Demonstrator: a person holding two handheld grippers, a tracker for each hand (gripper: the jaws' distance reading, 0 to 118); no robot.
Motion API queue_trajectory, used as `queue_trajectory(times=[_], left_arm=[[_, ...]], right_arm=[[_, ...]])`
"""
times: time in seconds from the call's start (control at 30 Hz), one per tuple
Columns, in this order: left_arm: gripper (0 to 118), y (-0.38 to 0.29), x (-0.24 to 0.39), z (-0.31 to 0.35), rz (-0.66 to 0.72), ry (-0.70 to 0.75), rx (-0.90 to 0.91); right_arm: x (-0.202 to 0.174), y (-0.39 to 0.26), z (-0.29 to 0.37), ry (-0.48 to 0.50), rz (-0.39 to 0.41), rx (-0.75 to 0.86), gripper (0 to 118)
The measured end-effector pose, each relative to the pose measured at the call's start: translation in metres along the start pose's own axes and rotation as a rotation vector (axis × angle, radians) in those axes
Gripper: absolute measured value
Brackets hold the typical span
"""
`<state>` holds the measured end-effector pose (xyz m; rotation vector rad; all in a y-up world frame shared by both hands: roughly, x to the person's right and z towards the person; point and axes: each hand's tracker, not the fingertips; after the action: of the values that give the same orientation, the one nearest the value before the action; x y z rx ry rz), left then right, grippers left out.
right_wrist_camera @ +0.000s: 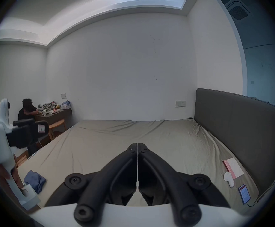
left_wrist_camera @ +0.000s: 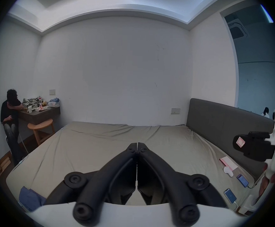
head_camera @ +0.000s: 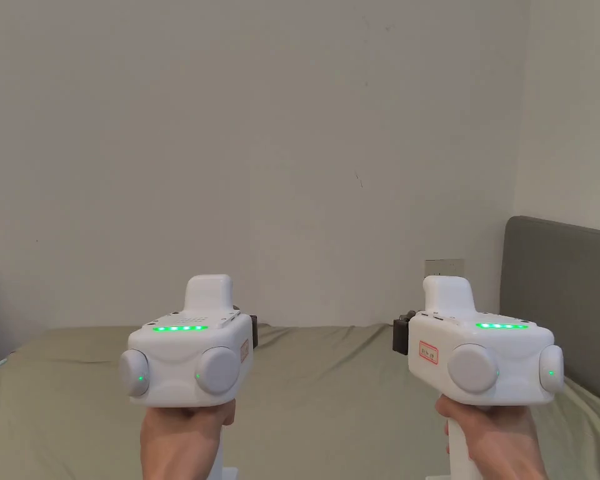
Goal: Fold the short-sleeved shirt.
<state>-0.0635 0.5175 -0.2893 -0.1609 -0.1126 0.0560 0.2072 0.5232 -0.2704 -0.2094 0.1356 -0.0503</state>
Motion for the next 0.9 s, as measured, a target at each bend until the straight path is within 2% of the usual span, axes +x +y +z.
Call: queue_trajectory(times=[0.03,0.07,0.1,0.13,0.17,0.2,0.23,0.3,0.4,0.47,0.6,0.77,0.87,0.9], left_arm=[[29,0.003,-0.001,-0.001,0.006,0.004,0.001],[71,0.005,-0.001,0.001,0.013,0.0,0.004],[102,0.007,-0.001,0.001,0.018,-0.001,0.011],[118,0.009,0.001,-0.002,0.0,-0.023,0.004],[118,0.011,0.001,-0.003,-0.003,0.004,0.012],[118,0.011,0.003,-0.002,-0.009,0.021,0.023],[118,0.012,0.005,0.0,-0.012,0.022,0.031],[118,0.015,0.009,0.0,-0.017,0.061,0.007],[118,0.022,0.003,-0.003,0.059,0.043,-0.009],[118,0.029,0.002,-0.004,0.082,0.112,-0.029],[118,0.031,0.006,-0.002,0.013,0.146,-0.024],[118,0.027,0.013,-0.001,-0.001,0.141,-0.06],[118,0.026,0.016,-0.005,-0.028,0.162,-0.135],[118,0.026,0.016,-0.004,-0.026,0.146,-0.102]], right_arm=[[0.0,0.004,-0.002,0.005,-0.005,-0.002,26],[0.0,0.008,-0.004,0.013,-0.01,-0.004,66],[0.0,0.011,-0.006,0.023,-0.012,-0.011,102],[0.0,0.014,-0.009,0.026,-0.016,-0.02,118],[0.0,0.016,-0.01,0.026,-0.028,-0.017,118],[0.0,0.022,-0.004,0.01,-0.041,0.079,118],[0.0,0.023,-0.004,0.026,-0.053,0.025,118],[-0.001,0.027,-0.004,0.009,-0.058,0.02,118],[0.001,0.032,-0.001,0.022,-0.07,0.021,118],[0.001,0.029,-0.003,0.028,-0.068,0.004,118],[-0.001,0.025,-0.005,0.008,-0.03,-0.003,118],[0.005,0.022,-0.009,0.02,-0.062,-0.015,118],[0.006,0.018,-0.011,0.022,-0.058,-0.031,118],[0.006,0.017,-0.011,0.021,-0.052,-0.034,118]])
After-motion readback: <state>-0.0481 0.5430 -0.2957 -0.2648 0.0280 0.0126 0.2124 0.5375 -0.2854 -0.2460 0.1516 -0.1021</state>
